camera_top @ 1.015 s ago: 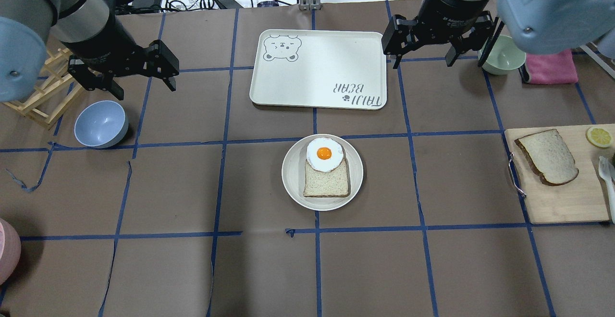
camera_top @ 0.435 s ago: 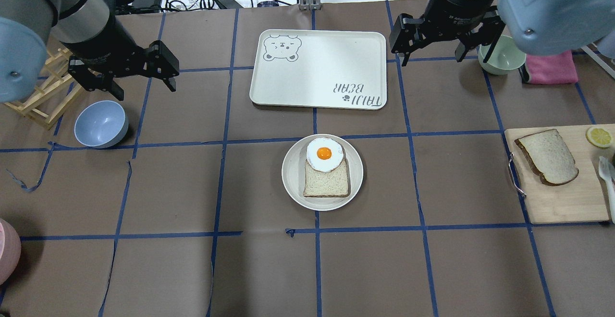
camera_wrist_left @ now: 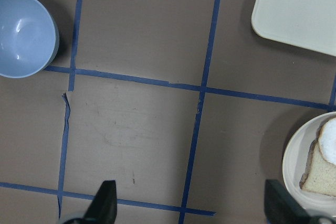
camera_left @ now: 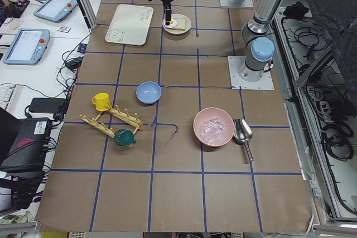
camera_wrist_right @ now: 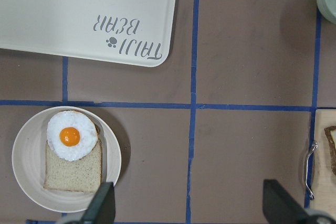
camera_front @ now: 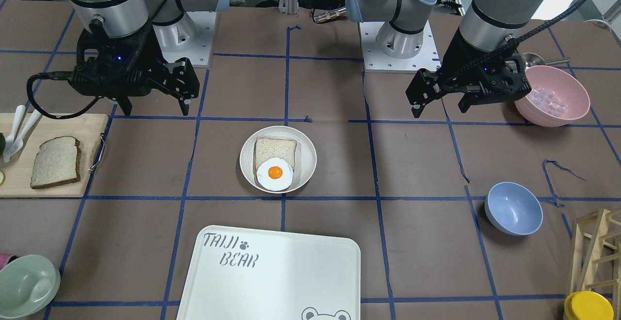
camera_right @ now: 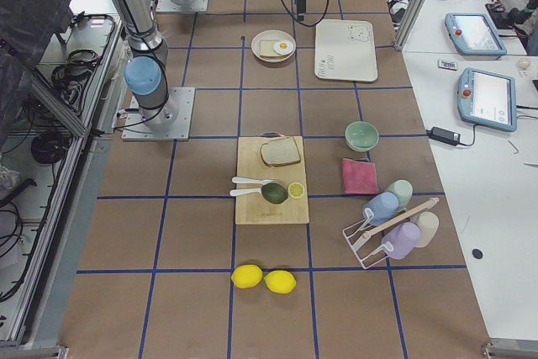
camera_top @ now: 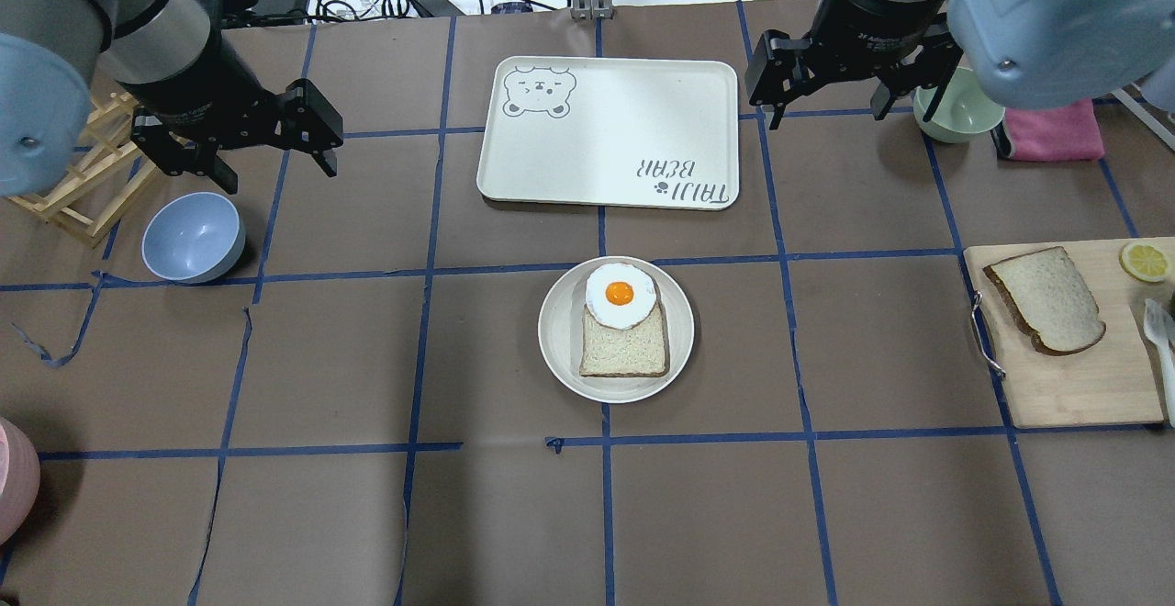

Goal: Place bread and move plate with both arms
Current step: 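Move the right gripper toward the wooden cutting board with bread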

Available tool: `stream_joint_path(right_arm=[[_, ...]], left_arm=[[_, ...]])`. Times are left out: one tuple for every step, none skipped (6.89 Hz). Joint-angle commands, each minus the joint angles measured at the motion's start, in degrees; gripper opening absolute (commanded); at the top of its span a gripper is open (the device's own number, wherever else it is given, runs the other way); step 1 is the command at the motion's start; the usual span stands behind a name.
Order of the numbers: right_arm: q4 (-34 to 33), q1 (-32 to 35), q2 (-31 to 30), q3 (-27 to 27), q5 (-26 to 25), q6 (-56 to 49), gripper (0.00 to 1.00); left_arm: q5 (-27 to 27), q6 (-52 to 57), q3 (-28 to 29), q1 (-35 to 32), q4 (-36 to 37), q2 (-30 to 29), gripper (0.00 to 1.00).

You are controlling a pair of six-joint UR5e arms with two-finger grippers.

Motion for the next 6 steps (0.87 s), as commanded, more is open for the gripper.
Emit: stream_joint_path(right_arm=[[3.5, -0.2, -0.1, 0.1, -0.1, -0.1, 1.00], [3.9, -0.8, -0.4, 0.1, -0.1, -0.2, 1.00], [3.8, -1.1, -0.4, 0.1, 0.2, 0.2, 1.00], [3.0, -1.7, -0.4, 0.1, 0.0, 0.4, 1.00], [3.7, -3.0, -0.3, 0.2, -0.1, -0.2, 1.00], [4.2, -4.4, -0.4, 1.9, -2.6, -0.4, 1.00]], left_arm=[[0.1, 0.1, -0.1, 0.0, -0.1, 0.0, 1.00], [0.1, 0.0, 0.0, 0.0, 0.0, 0.0, 1.00], [0.1, 0.1, 0.0, 0.0, 0.0, 0.1, 1.00], [0.1, 0.0, 0.0, 0.0, 0.0, 0.1, 1.00], [0.1, 0.1, -0.2, 0.0, -0.2, -0.2, 1.00], [0.1, 0.1, -0.5, 0.0, -0.2, 0.1, 1.00]])
